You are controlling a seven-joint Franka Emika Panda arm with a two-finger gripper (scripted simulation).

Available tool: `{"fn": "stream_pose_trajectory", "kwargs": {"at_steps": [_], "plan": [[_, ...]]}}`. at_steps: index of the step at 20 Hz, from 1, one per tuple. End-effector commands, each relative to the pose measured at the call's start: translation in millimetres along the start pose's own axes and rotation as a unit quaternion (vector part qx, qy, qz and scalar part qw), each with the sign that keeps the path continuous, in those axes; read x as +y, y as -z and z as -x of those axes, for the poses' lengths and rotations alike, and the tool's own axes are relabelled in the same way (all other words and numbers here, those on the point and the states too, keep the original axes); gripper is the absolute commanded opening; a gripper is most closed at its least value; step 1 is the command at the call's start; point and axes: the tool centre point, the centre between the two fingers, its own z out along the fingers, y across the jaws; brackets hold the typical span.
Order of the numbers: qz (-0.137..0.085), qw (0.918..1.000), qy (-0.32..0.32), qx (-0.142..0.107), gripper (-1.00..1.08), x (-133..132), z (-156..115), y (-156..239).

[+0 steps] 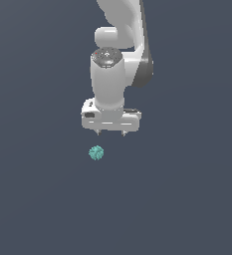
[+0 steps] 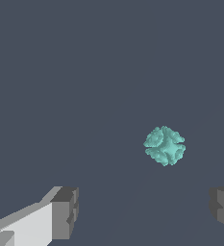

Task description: Pick up the object and move it to a goal position.

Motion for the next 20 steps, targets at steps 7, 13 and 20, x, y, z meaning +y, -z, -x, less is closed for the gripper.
{"fn": "stream_pose_trajectory", "kwargs": {"at_steps": [7, 13, 20], "plan": [[-0.001, 0.9998, -0.020, -0.001, 1.00, 4.3, -1.2, -6.5], [-0.002, 0.9974, -0.072, -0.003, 1.00, 16.5, -3.7, -24.1], [-0.001, 0.9849, -0.173, -0.006, 1.00, 41.3, -6.4, -58.2]]}}
